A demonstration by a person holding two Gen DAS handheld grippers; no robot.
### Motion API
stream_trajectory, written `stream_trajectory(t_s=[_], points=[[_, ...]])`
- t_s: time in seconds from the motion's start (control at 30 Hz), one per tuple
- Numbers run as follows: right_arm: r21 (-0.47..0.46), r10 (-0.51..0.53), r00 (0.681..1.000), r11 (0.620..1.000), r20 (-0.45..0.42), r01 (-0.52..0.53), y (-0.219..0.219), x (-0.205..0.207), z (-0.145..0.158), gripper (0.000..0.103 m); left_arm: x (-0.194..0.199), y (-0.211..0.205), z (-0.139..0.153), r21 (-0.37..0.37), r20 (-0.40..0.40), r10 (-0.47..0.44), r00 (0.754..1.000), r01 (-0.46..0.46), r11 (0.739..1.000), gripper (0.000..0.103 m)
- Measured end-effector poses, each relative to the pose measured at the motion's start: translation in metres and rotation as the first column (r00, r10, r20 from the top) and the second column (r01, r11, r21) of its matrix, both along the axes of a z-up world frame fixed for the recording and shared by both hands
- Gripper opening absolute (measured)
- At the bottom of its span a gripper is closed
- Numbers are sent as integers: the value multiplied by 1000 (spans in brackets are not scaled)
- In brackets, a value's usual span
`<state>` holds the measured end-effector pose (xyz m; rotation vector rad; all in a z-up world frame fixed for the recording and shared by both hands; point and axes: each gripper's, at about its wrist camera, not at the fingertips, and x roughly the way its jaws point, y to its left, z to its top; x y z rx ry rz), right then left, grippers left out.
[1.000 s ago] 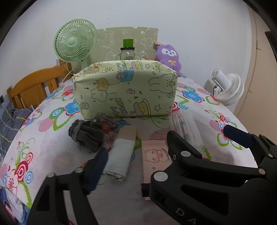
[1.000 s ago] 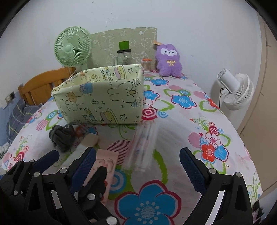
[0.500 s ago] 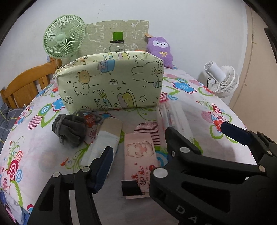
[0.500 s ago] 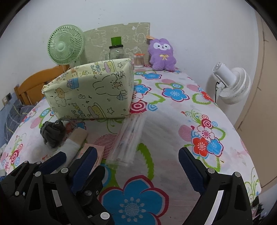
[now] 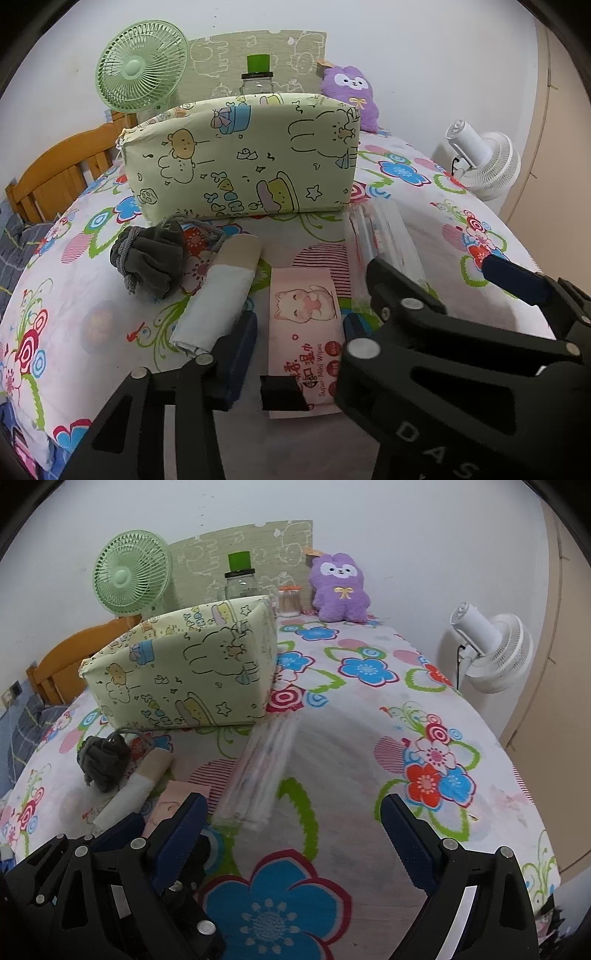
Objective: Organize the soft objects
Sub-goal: 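Grasp the pink wet-wipes pack with the left tool while the right tool grasps the clear tube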
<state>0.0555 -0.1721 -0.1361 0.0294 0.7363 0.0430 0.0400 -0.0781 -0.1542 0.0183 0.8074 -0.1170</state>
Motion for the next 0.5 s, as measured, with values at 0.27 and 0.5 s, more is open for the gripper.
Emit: stream_trajectory(t_s=[0.27,0.5], points=[[16,11,1000,1000,-26,-11,6,13,-4,91,13,6,2,-17,-10,9,1000,-9,1000,40],[22,6,999,1000,-45,-5,7,27,-7,84,25,7,1,-2,-5,18,1000,-18,1000,40]])
